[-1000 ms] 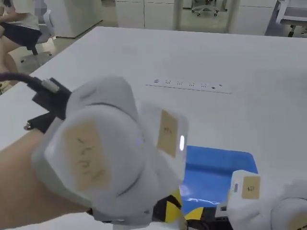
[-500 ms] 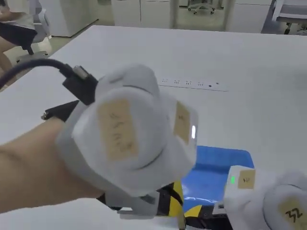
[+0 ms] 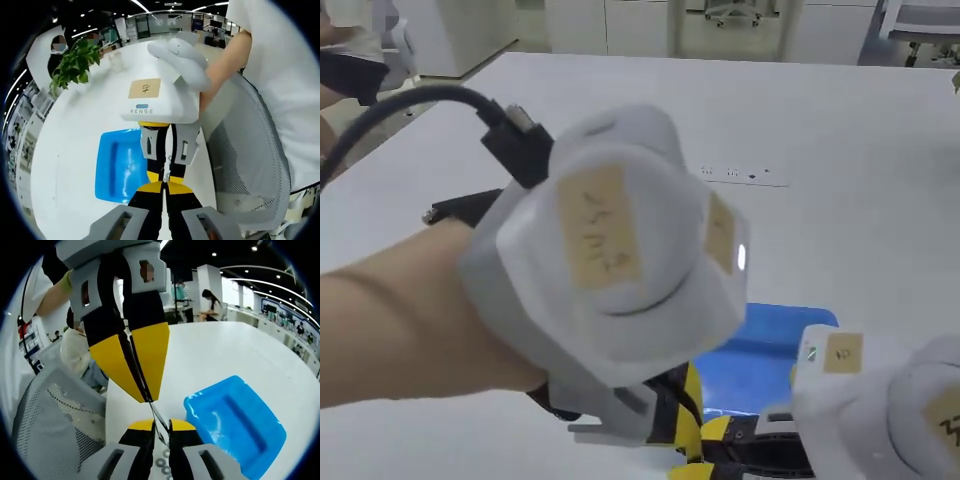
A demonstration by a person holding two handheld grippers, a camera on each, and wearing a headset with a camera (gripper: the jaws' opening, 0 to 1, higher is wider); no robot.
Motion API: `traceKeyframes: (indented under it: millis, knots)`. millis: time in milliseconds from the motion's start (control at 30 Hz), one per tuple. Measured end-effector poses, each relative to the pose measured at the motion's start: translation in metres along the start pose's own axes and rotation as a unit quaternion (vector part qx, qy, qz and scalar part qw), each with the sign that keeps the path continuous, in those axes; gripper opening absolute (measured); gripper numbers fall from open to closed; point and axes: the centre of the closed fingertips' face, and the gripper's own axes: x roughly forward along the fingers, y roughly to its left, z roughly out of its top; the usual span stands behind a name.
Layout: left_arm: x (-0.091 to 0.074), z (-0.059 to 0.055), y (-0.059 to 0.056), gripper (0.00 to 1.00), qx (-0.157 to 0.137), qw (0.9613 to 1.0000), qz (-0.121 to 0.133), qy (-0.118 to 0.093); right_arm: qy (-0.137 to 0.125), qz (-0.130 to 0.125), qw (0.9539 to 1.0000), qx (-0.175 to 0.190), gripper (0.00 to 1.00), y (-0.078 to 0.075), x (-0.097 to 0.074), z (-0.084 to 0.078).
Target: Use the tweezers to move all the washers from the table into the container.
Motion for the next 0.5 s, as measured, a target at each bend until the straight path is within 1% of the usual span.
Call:
traceKeyframes:
  millis: [33, 67, 100, 167, 233, 333, 433, 500]
  knots:
    - [0.0004, -0.0004, 0.0000, 0.00, 0.002, 1.0000, -0.001, 0.000, 0.001, 0.000, 1.0000, 0.001, 0.06, 0.0001, 0.0008, -0.0006]
    - [0.0010, 0.0005, 0.0006, 0.00, 0.001, 1.0000, -0.001, -0.006, 0.002, -0.004, 1.0000, -0.003, 0.06, -0.0007, 0.0012, -0.0014]
    - [0.0010, 0.0003, 0.0017, 0.00, -0.001, 1.0000, 0.000, -0.007, 0.003, -0.006, 1.0000, -0.005, 0.06, -0.0011, 0.0015, -0.0021]
    - [0.0006, 0.0001, 0.0039, 0.00, -0.002, 1.0000, 0.001, -0.009, 0.011, -0.010, 0.9999, -0.009, 0.07, -0.0023, 0.0023, -0.0052]
    - [0.0000, -0.0008, 0.0044, 0.00, 0.002, 1.0000, 0.001, -0.005, 0.010, -0.013, 0.9998, -0.009, 0.07, -0.0031, 0.0014, -0.0049]
    - [-0.0007, 0.0022, 0.0051, 0.00, 0.011, 0.9999, 0.002, -0.012, 0.004, -0.017, 0.9998, -0.007, 0.07, -0.0047, -0.0002, -0.0020]
    - [0.0026, 0.0003, 0.0050, 0.00, 0.013, 0.9999, -0.004, -0.007, 0.005, -0.017, 0.9998, -0.002, 0.06, -0.0068, 0.0001, -0.0027]
    - [0.0022, 0.0032, 0.0066, 0.00, 0.019, 0.9997, 0.001, -0.013, 0.004, -0.017, 0.9998, 0.004, 0.06, -0.0069, 0.0001, -0.0029]
